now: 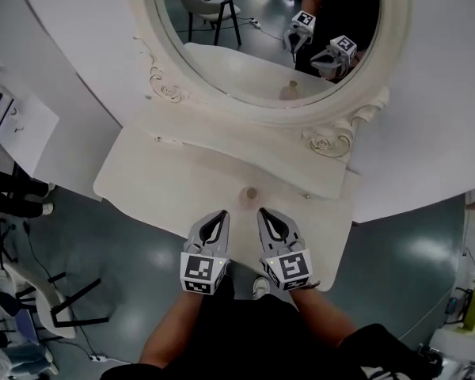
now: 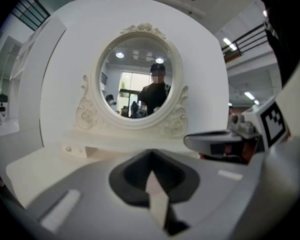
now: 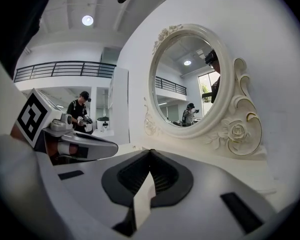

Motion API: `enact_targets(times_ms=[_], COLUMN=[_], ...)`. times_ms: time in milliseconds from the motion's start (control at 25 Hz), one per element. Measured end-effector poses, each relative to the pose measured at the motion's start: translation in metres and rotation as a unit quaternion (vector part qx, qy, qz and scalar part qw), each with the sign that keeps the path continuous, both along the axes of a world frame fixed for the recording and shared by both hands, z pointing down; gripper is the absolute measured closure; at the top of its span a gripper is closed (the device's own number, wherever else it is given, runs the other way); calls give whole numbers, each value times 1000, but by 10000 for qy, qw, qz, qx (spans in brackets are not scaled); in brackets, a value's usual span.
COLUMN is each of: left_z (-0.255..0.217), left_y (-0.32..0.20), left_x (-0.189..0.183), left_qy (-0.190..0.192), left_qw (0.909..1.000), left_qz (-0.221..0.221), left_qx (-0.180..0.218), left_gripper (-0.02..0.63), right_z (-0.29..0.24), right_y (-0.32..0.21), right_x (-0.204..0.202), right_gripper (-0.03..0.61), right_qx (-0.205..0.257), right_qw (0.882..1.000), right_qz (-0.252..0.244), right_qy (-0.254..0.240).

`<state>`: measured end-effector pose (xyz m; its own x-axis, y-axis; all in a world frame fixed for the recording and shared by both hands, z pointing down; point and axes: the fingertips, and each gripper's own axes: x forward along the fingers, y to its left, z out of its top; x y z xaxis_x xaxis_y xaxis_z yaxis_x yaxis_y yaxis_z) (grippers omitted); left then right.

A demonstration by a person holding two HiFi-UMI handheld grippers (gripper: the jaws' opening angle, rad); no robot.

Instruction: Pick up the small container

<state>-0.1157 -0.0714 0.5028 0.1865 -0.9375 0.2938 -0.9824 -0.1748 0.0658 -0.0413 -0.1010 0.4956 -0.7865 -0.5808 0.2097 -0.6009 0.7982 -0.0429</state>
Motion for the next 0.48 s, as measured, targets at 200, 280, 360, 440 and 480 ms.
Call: enact_targets(times_ms=[200,280,360,440,480], left_z=[-4,-5,-6,-7,-7], left_y=[-19,-24,-27,-29,-31], left_x=[-18,-21,-24,-30,-32], left_qy=[19,47,66,79,91], left_qw=[9997,9993,9988,9984,9981], left_qz=[239,369,483,548,592], left_qx=[40,45,87,122,127], left_gripper=[607,607,607,607,607], right_z=[-5,-8,-9,-8,-6], right_y=[-14,-16,-14,-9,-7], right_x=[-17,-21,-24,-27,-28], right_gripper=[583,583,583,583,583], right_qx=[45,68,65,23,-4], right_qw=[9996,9993,9989,9984,9980], right_qz=[268,370,464,566,626], right_qy=[-5,17,55,67,66])
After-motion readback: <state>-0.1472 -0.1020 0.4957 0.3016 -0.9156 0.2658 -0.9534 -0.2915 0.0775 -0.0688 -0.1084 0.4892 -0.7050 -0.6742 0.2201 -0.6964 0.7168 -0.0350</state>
